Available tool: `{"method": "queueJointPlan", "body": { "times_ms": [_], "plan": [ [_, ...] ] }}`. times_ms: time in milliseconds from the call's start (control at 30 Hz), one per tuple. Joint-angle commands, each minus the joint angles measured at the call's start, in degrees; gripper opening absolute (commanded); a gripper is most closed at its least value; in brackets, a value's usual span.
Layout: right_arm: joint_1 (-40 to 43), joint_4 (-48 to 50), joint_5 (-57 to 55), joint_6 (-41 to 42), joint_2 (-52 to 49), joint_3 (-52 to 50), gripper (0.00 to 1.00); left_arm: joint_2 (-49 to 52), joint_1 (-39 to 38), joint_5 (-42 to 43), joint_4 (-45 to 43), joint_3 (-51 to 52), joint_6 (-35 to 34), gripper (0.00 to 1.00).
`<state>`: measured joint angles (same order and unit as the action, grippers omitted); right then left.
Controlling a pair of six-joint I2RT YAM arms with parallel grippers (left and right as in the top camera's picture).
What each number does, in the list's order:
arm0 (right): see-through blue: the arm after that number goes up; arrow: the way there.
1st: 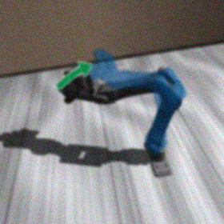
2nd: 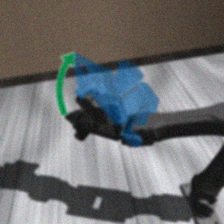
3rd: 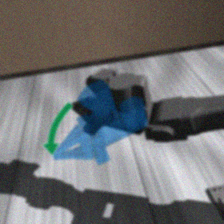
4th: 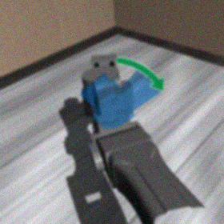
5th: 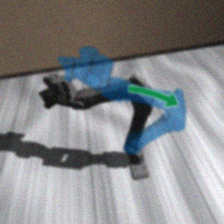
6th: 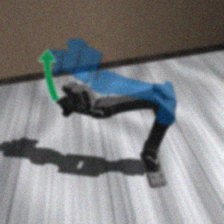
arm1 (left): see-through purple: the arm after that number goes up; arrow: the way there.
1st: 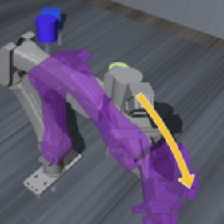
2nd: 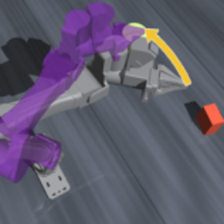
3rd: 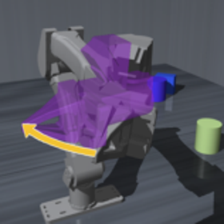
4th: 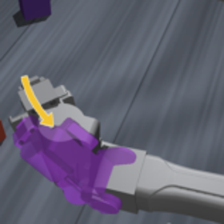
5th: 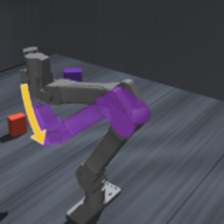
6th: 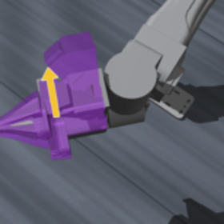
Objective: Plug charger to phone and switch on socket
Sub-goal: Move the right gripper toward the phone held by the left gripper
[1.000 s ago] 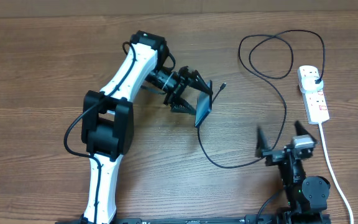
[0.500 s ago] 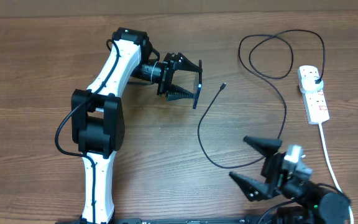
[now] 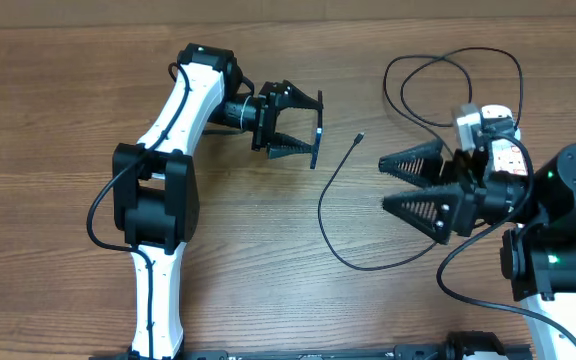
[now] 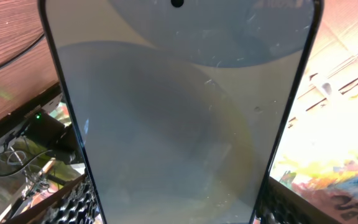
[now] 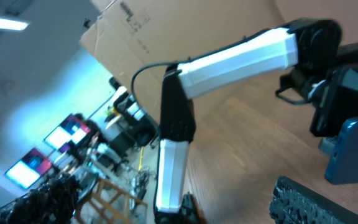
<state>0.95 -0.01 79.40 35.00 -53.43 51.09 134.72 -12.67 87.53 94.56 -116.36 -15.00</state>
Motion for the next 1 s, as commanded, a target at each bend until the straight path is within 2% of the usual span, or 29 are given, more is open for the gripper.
{"method": "queueJointPlan", "body": {
  "times_ms": [0,67,133,200,267,300,333,367,433,467,500,633,733,800,900,967],
  "plan": [
    [-0.9,-4.17,-11.54,2.43,0.52,1.6,0.99,-0.26,0.7,3.1,0.11,-1.36,-0.42,0.68],
    [-1.27,-17.84,-24.35,-4.48,0.52,3.41,0.99,-0.26,0.7,3.1,0.11,-1.36,-0.42,0.68],
    [-3.89,-38.8,-51.17,-13.03,-0.87,8.2,0.99,-0.26,0.7,3.08,0.09,-1.36,-0.37,0.68],
    [-6.88,-48.72,-66.03,-13.05,-3.34,12.35,0.99,-0.26,0.7,3.06,-0.22,-1.36,-0.22,0.68],
    [-9.33,-55.74,-74.75,-13.0,-6.19,16.06,0.99,-0.26,0.68,3.04,-0.33,-1.36,-0.2,0.68],
    [-10.49,-57.92,-74.69,-13.07,-7.82,17.33,1.0,-0.26,0.68,3.02,-0.33,-1.36,-0.2,0.68],
    [-10.99,-57.86,-71.38,-13.03,-8.41,17.46,1.0,-0.26,0.68,3.02,-0.33,-1.36,-0.2,0.67],
    [-11.52,-57.37,-59.52,-13.0,-9.42,17.46,1.0,-0.26,0.68,2.99,-0.33,-1.36,-0.2,0.67],
    [-11.56,-55.32,-51.89,-13.09,-10.29,17.46,0.99,-0.26,0.68,2.95,-0.35,-1.36,-0.2,0.68],
    [-13.0,-53.05,-49.4,-15.63,-10.51,17.49,0.96,-0.26,0.68,2.97,-0.33,-1.36,-0.2,0.68],
    [-14.97,-52.78,-51.34,-15.58,-10.51,17.68,0.96,-0.26,0.68,2.95,-0.35,-1.33,-0.2,0.68],
    [-31.78,-56.81,-78.47,-15.52,-11.43,22.18,0.96,-0.24,0.7,1.81,-1.95,-1.33,-0.37,0.68],
    [-44.7,-58.64,-95.84,-9.6,-14.25,29.44,0.96,-0.24,0.66,1.51,-2.03,-1.33,-0.9,0.68],
    [-49.42,-60.67,-95.93,-9.53,-19.02,34.18,0.96,-0.24,0.66,1.7,-2.03,-1.33,-0.92,0.69],
    [-49.79,-63.23,-97.5,-9.01,-24.68,37.77,0.96,-0.24,0.66,1.7,-2.03,-1.33,-0.92,0.69],
    [-49.79,-63.8,-100.87,-2.95,-30.12,41.53,0.93,-0.24,0.66,1.7,-2.03,-1.33,-0.9,0.69]
  ]
}}
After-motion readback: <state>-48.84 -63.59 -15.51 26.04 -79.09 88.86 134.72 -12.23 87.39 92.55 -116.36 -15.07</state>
